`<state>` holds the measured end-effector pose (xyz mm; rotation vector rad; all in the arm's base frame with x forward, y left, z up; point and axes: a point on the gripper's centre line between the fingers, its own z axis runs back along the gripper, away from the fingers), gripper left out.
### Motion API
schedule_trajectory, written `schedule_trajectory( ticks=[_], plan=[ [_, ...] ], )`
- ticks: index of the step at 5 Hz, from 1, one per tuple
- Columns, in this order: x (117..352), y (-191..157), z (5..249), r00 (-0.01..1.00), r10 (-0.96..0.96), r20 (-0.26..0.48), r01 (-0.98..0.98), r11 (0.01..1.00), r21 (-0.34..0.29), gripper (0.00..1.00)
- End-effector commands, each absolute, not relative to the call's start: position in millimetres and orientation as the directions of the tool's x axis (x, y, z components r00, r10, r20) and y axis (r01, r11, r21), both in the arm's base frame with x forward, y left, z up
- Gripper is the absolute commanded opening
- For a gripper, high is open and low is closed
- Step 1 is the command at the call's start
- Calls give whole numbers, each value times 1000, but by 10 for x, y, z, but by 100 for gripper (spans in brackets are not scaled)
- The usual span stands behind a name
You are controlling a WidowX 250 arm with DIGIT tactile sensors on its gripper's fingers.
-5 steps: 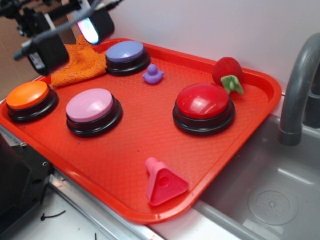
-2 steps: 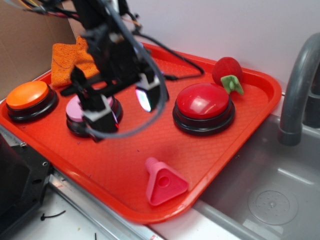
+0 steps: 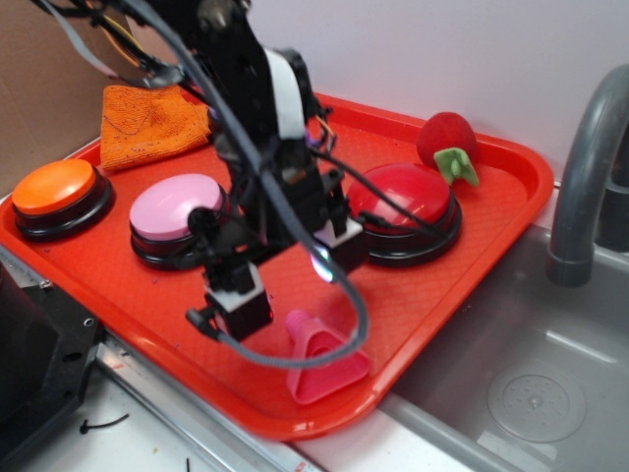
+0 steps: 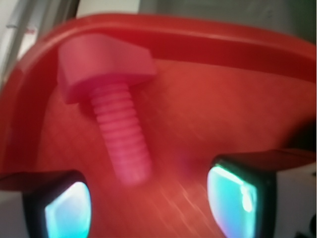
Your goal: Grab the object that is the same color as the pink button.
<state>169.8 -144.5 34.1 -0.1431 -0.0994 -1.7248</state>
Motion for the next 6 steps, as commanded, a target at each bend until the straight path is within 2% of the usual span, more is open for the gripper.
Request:
schedule_trajectory(
  ticks=[1, 2, 3, 4, 5, 6],
  plan=[
    [1516, -1587, 159, -234, -967, 105, 972, -235, 4, 100],
    [1488, -1620, 158, -244, -964, 105, 970, -244, 12, 91],
    [1482, -1633, 153, -255, -961, 111, 967, -255, 15, 0],
    [1489, -1620, 171, -234, -964, 125, 972, -234, 16, 0],
    [1522, -1606, 173, -179, -979, 96, 984, -177, 29, 0],
    [1593, -1557, 212, -82, -992, 95, 996, -80, 27, 0]
  ],
)
